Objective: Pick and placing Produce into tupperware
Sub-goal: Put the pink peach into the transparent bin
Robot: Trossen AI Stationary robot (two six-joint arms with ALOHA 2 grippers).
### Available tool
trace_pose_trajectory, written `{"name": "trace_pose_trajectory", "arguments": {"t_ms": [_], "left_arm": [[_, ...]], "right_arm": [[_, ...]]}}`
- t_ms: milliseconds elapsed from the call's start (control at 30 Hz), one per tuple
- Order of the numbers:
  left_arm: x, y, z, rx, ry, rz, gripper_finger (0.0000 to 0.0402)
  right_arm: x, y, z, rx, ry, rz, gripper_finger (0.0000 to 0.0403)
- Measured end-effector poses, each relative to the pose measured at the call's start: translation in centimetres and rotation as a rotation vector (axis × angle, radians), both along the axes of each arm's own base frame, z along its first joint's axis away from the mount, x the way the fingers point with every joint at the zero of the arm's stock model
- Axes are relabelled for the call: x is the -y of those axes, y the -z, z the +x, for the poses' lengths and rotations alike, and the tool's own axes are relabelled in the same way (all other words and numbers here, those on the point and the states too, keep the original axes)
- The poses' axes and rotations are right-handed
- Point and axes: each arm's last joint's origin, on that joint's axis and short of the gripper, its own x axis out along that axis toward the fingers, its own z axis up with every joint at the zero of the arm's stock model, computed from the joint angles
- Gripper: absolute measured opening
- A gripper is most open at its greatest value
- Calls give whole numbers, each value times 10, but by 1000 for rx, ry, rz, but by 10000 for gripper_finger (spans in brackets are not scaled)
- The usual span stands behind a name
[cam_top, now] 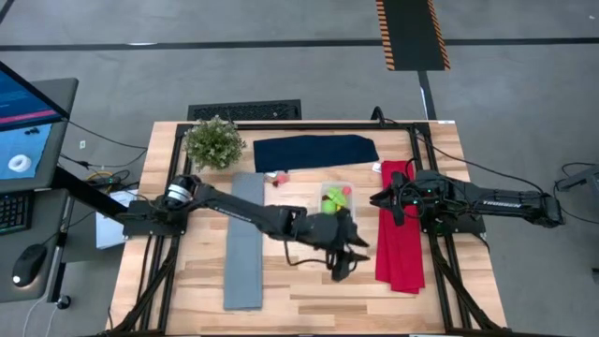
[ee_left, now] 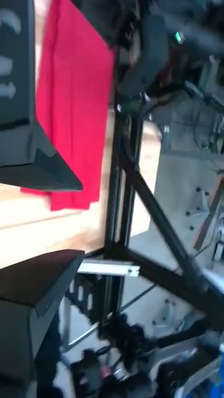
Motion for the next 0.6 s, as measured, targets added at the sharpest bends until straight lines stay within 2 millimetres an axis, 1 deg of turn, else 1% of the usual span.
{"name": "trace_pose_trajectory", "arguments": {"t_ms": [133, 233, 367, 467, 533, 600], "left_arm": [[16, 0, -5, 0, 54, 23, 137], [35, -9, -8, 107, 198, 27, 119], [68, -23, -19, 271, 398, 30, 99], [84, -30, -28, 361, 564, 47, 91], [83, -34, -33, 358, 670, 57, 88], [73, -39, -34, 352, 764, 40, 87]], "right_arm": [[0, 0, 0, 0, 0, 0, 107], [0, 0, 0, -2, 0, 1, 107], [0, 0, 0, -3, 0, 1, 107], [0, 0, 0, 1, 0, 0, 107], [0, 0, 0, 2, 0, 0, 107], [0, -1, 0, 12, 5, 9, 107]]}}
